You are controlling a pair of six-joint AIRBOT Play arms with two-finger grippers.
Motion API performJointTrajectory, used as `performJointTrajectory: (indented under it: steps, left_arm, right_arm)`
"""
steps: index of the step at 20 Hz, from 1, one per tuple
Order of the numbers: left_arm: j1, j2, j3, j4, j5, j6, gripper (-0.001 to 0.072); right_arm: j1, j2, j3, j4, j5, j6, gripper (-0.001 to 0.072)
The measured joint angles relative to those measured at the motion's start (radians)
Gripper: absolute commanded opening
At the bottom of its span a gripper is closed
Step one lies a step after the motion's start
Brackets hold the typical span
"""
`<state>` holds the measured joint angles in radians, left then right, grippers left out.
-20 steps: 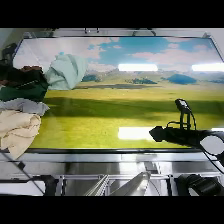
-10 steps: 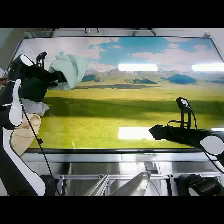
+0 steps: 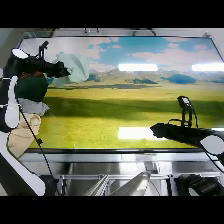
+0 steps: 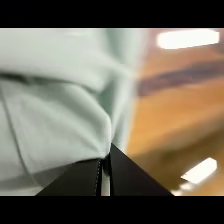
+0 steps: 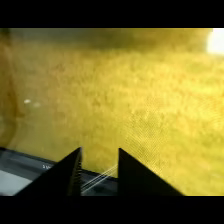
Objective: Fold the shirts.
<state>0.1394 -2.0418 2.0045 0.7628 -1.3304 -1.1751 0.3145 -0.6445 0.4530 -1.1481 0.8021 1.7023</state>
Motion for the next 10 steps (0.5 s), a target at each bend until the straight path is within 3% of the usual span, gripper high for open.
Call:
performJointTrajectory:
  steps: [6,10]
  left_arm:
    - [-0.161,0.27,-0.018,-0.527,-0.221,0.066,0.0025]
    - [-0.303,0.423,0.041,-0.648,-0.148,0.031,0.0025]
  right_arm:
    - [-0.159,0.003,0.153,0.0,0.034,-0.068,0.0017]
    - [-0.291,0.02,0.332,-0.001,0.15,-0.148,0.0017]
